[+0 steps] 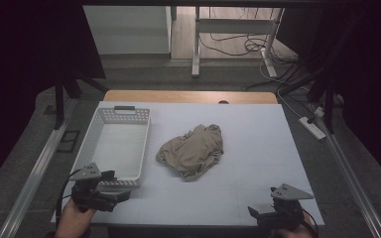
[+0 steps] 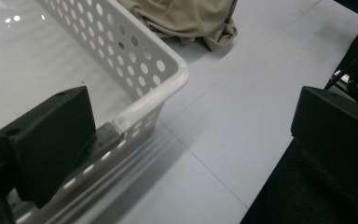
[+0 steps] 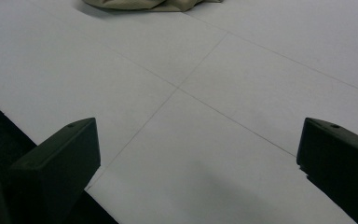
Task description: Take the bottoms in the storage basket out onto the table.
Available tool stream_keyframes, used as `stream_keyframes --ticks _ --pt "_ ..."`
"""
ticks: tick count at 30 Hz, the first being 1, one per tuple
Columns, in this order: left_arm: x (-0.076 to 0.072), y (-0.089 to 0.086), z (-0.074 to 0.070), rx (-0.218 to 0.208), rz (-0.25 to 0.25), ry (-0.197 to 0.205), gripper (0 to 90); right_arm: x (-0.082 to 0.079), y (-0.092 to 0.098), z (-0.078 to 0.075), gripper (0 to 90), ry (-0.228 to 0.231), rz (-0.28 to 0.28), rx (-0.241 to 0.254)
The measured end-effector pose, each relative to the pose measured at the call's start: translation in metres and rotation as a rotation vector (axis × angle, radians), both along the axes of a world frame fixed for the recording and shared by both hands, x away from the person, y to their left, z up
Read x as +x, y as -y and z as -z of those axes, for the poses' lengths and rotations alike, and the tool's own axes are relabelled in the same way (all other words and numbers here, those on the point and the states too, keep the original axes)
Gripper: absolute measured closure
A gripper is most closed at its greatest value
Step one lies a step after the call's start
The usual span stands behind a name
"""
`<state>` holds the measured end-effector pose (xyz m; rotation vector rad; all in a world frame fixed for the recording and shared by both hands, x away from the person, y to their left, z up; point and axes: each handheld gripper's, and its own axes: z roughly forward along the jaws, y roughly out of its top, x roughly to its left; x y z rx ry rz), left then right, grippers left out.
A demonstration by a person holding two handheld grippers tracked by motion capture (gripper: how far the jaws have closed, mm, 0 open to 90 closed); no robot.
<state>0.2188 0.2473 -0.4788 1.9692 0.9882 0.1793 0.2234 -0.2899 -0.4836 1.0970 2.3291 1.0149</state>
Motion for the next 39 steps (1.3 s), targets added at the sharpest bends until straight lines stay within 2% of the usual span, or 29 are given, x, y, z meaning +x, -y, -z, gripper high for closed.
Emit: stream_keyframes --ticks 13,24,30,39 --pt "-0.019 -0.015 0.005 -0.004 -0.050 -0.001 0.0 0.000 0.000 0.000 0.0 0.000 0.001 -0.002" --pt "-0.027 -0.025 0.013 0.016 -0.092 -0.002 0.0 0.000 0.000 0.000 0.0 0.000 0.003 0.000" --pt "-0.031 -0.031 0.018 0.041 -0.122 0.000 0.0 0.000 0.000 0.000 0.0 0.000 0.003 0.001" --pt "-0.034 -0.039 0.022 0.056 -0.146 -0.021 0.0 -0.001 0.000 0.000 0.0 0.001 0.004 0.002"
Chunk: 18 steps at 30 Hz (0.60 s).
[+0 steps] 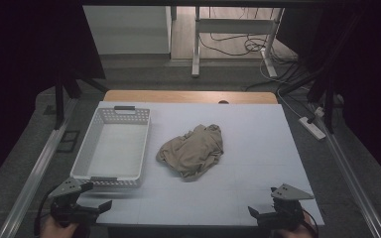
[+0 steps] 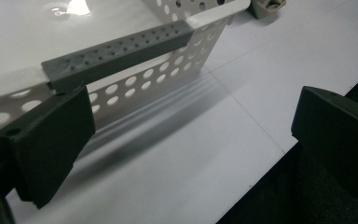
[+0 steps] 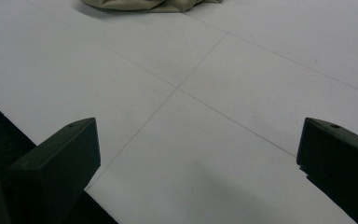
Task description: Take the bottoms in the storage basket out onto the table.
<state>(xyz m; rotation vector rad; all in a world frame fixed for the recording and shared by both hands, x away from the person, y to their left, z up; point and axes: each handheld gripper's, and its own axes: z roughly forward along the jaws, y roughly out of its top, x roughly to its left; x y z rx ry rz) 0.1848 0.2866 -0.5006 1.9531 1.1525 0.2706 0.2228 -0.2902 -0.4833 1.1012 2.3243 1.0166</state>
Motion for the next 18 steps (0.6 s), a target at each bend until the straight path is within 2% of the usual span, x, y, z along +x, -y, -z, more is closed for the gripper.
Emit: stream_keyframes --ticks 8,18 --pt "-0.0029 -0.0037 0.0005 0.026 -0.007 -0.005 0.0 -0.0001 -0.0001 -0.0002 0.0 0.001 0.001 -0.002" --pt "-0.0048 -0.0048 0.0016 0.046 0.003 -0.038 0.0 -0.0002 -0.0002 -0.0004 0.0 0.002 0.002 -0.002"
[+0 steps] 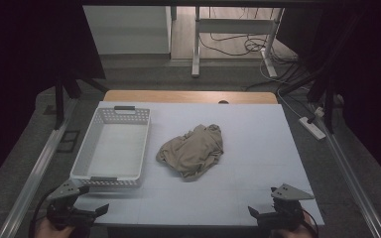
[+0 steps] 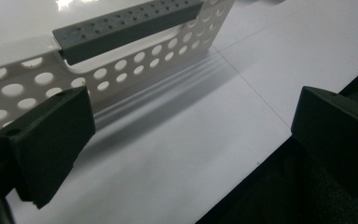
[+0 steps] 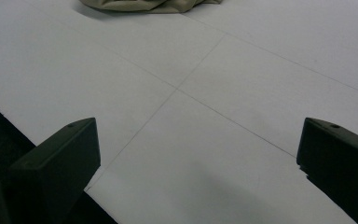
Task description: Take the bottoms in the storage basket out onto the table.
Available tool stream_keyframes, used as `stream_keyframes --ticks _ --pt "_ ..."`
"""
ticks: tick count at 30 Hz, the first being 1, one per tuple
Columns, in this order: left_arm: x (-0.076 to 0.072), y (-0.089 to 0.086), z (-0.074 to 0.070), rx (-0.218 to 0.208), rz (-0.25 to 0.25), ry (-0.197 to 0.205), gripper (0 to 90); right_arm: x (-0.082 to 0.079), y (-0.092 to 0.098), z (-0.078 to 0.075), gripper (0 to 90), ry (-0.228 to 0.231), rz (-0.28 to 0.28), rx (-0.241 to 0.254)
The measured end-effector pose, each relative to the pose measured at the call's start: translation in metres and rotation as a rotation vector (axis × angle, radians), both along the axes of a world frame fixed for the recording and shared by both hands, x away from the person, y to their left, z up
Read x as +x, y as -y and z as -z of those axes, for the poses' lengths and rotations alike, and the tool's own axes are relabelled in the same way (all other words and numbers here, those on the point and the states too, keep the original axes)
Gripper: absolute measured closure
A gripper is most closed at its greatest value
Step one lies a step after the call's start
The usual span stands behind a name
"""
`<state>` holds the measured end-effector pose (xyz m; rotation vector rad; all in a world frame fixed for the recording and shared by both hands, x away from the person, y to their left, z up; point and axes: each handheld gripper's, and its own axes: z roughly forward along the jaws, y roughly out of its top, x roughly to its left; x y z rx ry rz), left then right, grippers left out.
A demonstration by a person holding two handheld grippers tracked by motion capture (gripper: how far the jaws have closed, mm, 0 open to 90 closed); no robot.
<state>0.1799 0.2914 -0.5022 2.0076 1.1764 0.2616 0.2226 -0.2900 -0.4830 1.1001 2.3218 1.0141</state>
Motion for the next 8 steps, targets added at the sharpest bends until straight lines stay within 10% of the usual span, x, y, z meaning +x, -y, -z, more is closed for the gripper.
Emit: stream_keyframes --ticks 8 --pt "0.0016 0.0016 0.0001 0.006 0.001 -0.012 0.0 0.0002 -0.0002 0.0007 0.0 0.000 -0.004 -0.008"
